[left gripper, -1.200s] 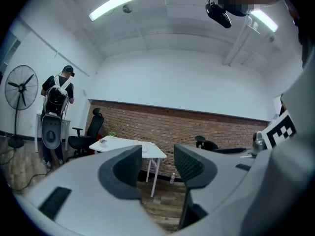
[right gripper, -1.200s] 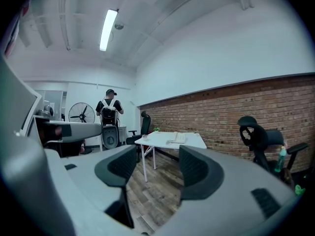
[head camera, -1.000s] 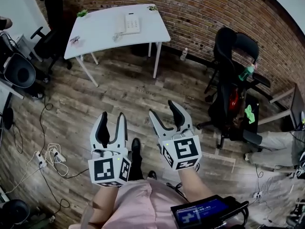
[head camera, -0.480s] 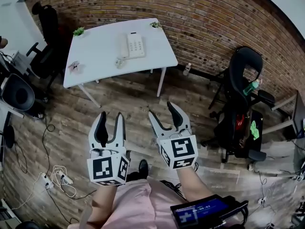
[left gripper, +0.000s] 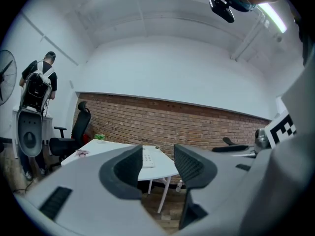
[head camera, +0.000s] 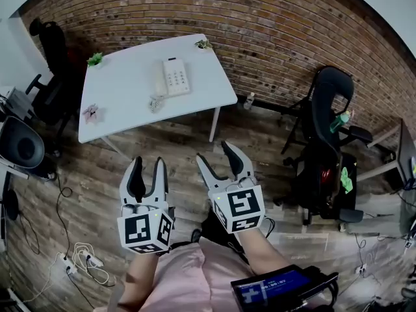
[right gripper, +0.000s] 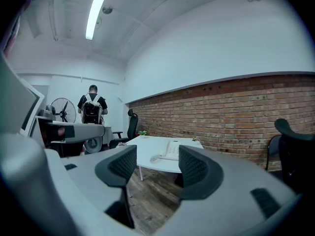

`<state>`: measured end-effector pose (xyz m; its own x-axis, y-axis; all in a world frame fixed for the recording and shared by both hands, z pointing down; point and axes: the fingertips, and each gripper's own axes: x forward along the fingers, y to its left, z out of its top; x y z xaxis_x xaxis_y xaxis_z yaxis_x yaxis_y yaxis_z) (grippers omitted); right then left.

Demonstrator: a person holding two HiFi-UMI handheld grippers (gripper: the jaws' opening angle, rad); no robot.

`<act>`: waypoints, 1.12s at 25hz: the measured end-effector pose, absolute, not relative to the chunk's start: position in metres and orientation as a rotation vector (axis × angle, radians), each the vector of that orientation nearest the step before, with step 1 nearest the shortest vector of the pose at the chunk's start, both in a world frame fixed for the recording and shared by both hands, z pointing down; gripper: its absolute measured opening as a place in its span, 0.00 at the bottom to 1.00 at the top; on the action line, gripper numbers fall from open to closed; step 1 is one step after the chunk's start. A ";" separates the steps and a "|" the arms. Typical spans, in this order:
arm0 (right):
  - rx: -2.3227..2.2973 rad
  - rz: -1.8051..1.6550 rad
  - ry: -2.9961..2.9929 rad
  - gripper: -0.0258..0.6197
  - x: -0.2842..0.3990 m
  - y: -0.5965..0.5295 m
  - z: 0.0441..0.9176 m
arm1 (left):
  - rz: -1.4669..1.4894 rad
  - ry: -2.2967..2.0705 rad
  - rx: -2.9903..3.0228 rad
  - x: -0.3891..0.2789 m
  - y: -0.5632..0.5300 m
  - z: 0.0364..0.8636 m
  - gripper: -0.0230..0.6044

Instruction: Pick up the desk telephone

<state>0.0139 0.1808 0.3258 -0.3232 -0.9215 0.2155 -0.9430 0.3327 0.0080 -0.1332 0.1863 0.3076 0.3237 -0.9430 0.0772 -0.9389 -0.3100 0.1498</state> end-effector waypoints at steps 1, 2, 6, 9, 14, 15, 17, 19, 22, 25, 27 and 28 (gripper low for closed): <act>1.709 0.177 -2.412 0.46 0.016 0.175 0.326 | -0.033 -1.736 2.419 -0.131 0.181 0.308 0.36; 1.708 0.179 -2.413 0.46 0.017 0.169 0.328 | -0.030 -1.736 2.422 -0.129 0.176 0.309 0.36; 1.705 0.205 -2.413 0.46 0.025 0.143 0.338 | 0.004 -1.729 2.408 -0.120 0.148 0.323 0.36; 1.704 0.238 -2.406 0.46 0.035 0.114 0.345 | 0.041 -1.720 2.413 -0.108 0.122 0.329 0.36; 1.680 0.290 -2.403 0.46 0.051 0.058 0.361 | 0.090 -1.731 2.387 -0.093 0.068 0.341 0.36; 1.672 0.299 -2.404 0.46 0.054 0.045 0.364 | 0.101 -1.735 2.378 -0.091 0.056 0.343 0.36; 1.659 0.314 -2.408 0.46 0.060 0.017 0.368 | 0.117 -1.740 2.366 -0.085 0.028 0.347 0.36; 1.642 0.329 -2.415 0.46 0.065 -0.012 0.370 | 0.130 -1.746 2.355 -0.079 0.000 0.349 0.36; 1.613 0.348 -2.435 0.46 0.069 -0.052 0.370 | 0.140 -1.759 2.345 -0.072 -0.038 0.346 0.36; 1.593 0.333 -2.452 0.46 0.073 -0.090 0.365 | 0.129 -1.769 2.360 -0.063 -0.071 0.338 0.36; 1.576 0.300 -2.457 0.46 0.076 -0.110 0.361 | 0.124 -1.780 2.358 -0.058 -0.090 0.334 0.37; 1.568 0.288 -2.461 0.46 0.077 -0.120 0.358 | 0.122 -1.787 2.357 -0.056 -0.099 0.332 0.37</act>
